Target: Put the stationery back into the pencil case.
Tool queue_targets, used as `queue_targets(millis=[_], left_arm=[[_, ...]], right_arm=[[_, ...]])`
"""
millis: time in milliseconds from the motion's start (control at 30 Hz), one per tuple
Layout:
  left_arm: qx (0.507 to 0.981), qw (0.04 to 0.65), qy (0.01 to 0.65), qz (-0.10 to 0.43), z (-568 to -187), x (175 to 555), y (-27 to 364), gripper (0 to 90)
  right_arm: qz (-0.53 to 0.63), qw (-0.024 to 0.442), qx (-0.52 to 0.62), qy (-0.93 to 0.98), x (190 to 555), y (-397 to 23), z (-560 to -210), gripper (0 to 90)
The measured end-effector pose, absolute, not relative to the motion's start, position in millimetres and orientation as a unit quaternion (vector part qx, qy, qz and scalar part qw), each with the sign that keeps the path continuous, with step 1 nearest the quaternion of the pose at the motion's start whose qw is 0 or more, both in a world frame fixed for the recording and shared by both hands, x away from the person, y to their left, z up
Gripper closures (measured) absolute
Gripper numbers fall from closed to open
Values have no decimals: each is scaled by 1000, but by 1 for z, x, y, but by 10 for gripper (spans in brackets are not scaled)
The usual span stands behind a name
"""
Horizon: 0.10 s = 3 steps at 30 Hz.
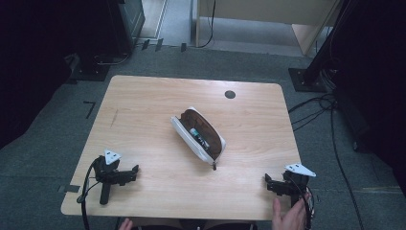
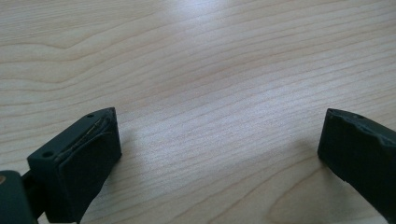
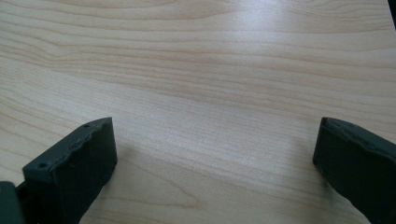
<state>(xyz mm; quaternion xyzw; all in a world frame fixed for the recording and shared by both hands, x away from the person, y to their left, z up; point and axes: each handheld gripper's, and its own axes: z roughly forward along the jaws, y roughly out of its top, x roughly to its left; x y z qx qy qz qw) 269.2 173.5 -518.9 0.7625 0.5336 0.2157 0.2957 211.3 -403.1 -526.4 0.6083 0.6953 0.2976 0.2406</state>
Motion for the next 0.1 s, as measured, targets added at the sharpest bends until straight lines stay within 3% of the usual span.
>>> queue_targets(millis=[100], left_arm=[[763,296,533,216,-519,269,174,0]], right_arm=[[298,241,609,695,211,-403,-526,0]])
